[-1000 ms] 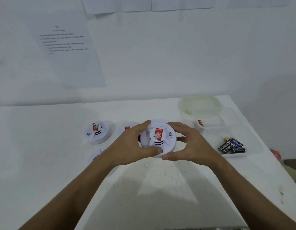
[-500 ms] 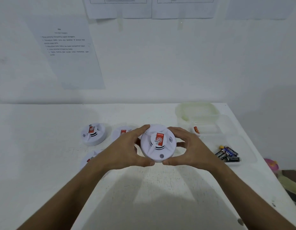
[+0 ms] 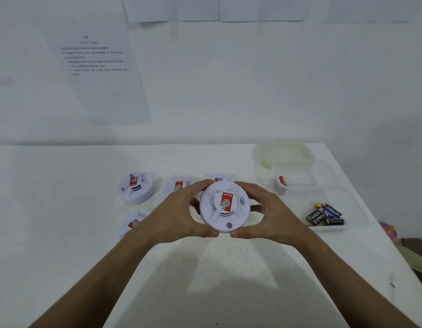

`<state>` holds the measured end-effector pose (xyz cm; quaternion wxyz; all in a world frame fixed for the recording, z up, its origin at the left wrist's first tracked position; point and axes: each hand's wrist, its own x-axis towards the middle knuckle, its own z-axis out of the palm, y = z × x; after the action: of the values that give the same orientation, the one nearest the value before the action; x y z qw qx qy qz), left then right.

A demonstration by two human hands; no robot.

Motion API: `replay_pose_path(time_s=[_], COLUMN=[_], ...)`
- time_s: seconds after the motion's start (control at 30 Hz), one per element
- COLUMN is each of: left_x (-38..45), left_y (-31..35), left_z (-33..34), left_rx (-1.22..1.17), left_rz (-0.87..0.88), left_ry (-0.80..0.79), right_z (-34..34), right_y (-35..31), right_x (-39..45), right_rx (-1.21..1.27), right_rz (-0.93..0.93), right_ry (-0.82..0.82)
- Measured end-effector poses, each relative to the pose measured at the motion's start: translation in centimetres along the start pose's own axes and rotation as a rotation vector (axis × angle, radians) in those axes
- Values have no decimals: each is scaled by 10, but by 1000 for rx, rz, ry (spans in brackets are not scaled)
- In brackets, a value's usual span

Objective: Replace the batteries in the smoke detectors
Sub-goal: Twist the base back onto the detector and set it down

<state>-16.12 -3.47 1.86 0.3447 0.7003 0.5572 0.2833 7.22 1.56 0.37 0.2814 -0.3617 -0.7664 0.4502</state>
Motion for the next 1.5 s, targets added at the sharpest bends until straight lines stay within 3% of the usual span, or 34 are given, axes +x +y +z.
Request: replay_pose_path(time_s=[1.5], left_x=[-33], left_y=[-7], left_z=[-2], left_rx=[101], left_rz=[-89], left_ry=[80], right_z=[31], right_y=[3], right_x=[-1], right_rx=[-75], right_rz=[9], right_ry=[-71])
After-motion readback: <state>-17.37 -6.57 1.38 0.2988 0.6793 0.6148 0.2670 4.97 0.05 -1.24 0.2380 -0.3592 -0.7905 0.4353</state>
